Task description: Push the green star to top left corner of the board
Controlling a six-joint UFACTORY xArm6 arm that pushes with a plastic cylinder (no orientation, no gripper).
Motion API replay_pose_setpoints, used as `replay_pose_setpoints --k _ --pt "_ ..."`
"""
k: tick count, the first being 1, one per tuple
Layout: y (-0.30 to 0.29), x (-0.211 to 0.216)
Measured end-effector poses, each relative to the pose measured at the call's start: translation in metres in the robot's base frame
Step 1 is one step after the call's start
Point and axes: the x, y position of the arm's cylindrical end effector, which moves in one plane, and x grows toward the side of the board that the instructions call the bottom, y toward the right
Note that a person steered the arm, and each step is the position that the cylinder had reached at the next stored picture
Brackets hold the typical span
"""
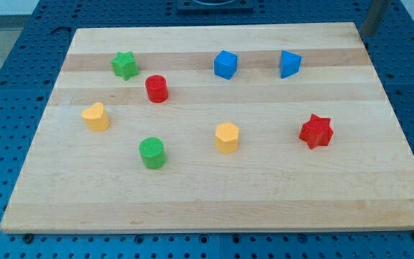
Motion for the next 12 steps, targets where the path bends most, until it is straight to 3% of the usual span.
replay_pose_setpoints --k 1,2,3,5,6,7,12 --pt "-0.004 0.090" --pt "-0.049 0.120" --pt "-0.093 0.109" --pt "-0.096 0.054" --pt "-0.107 0.054" --pt "-0.123 0.082" --pt "-0.397 0.089"
